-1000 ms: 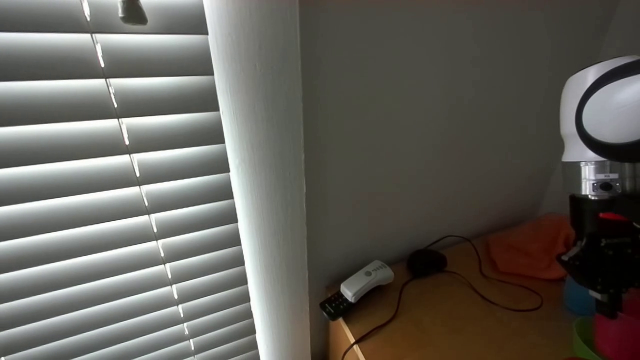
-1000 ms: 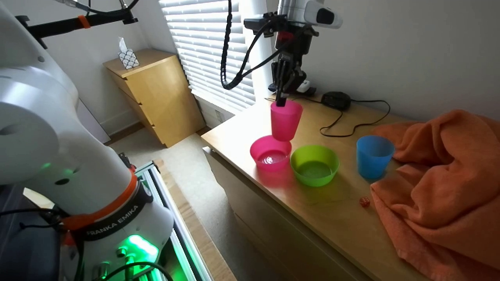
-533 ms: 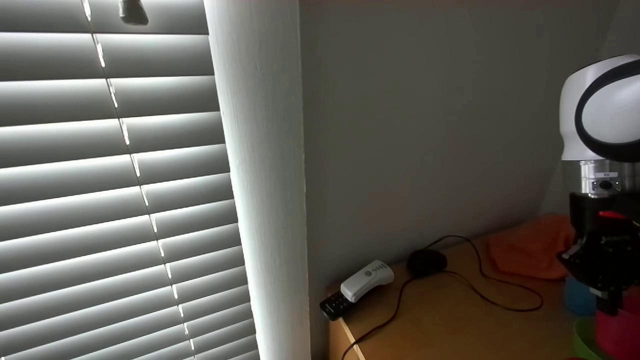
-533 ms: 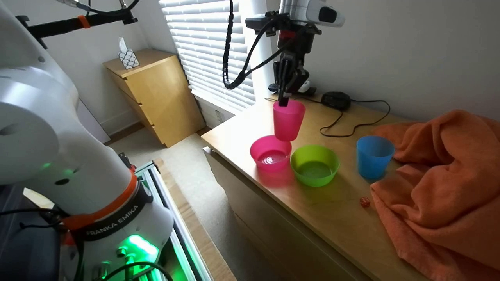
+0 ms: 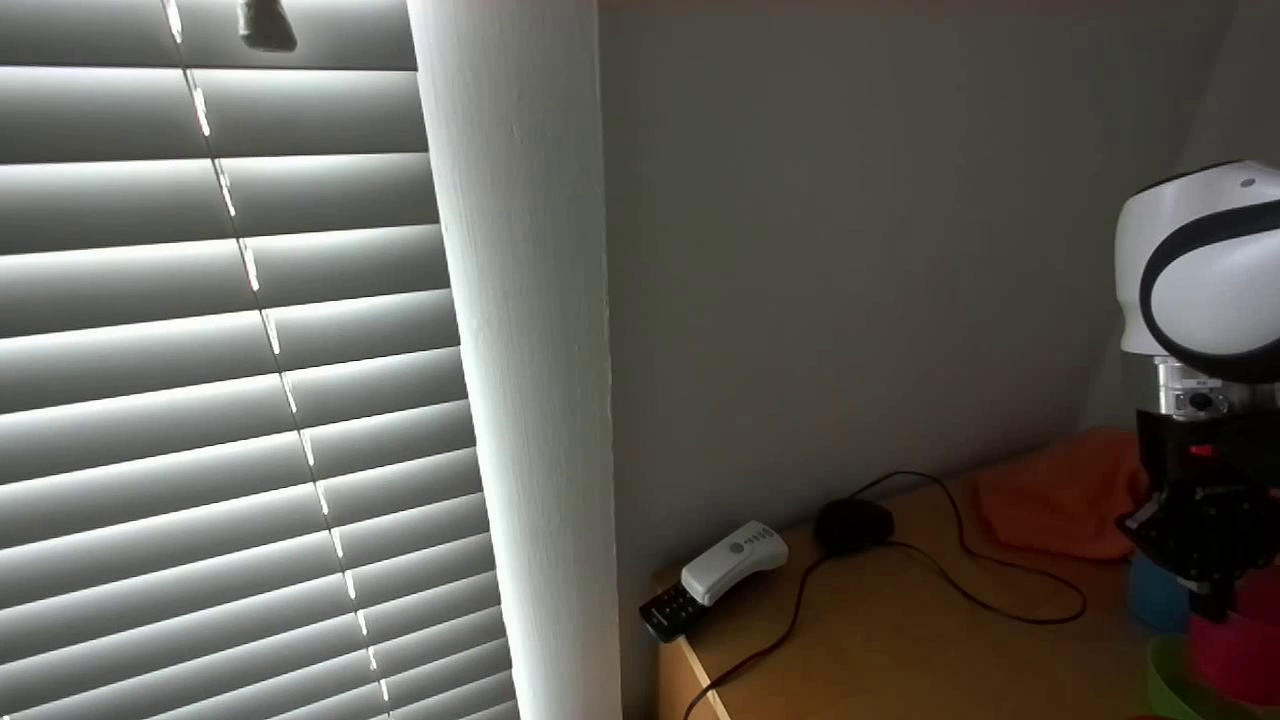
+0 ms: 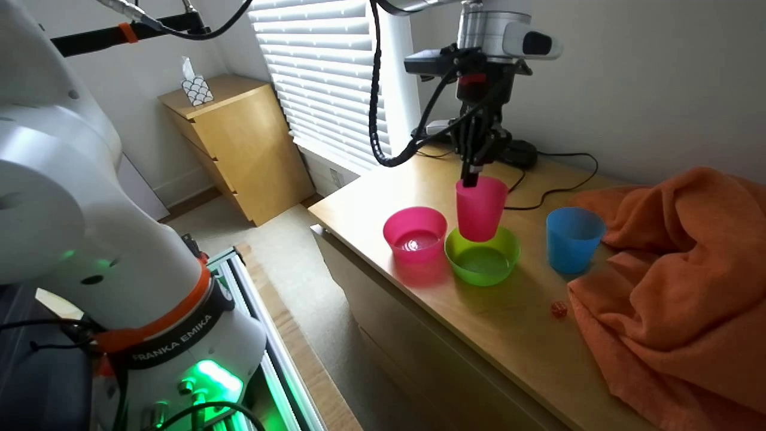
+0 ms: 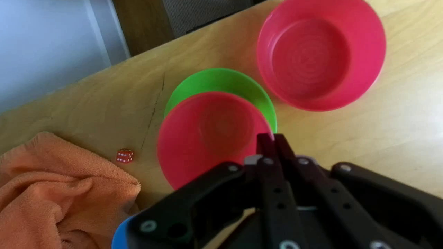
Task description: Put the pink cup in the green bowl and put the blue cup in the pink bowl
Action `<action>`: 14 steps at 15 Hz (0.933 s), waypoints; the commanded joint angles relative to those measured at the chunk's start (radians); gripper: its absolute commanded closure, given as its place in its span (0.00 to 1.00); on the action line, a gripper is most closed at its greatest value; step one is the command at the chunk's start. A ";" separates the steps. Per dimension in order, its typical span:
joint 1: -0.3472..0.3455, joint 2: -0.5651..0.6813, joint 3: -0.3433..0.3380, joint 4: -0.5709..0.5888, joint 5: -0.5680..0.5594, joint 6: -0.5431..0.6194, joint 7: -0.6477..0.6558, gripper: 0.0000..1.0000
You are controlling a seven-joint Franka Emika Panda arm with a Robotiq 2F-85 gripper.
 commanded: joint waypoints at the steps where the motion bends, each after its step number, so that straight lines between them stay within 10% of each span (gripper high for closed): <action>1: -0.009 0.061 -0.015 0.020 0.005 0.054 -0.015 0.99; 14: -0.014 0.151 -0.028 0.048 0.084 0.083 0.003 0.99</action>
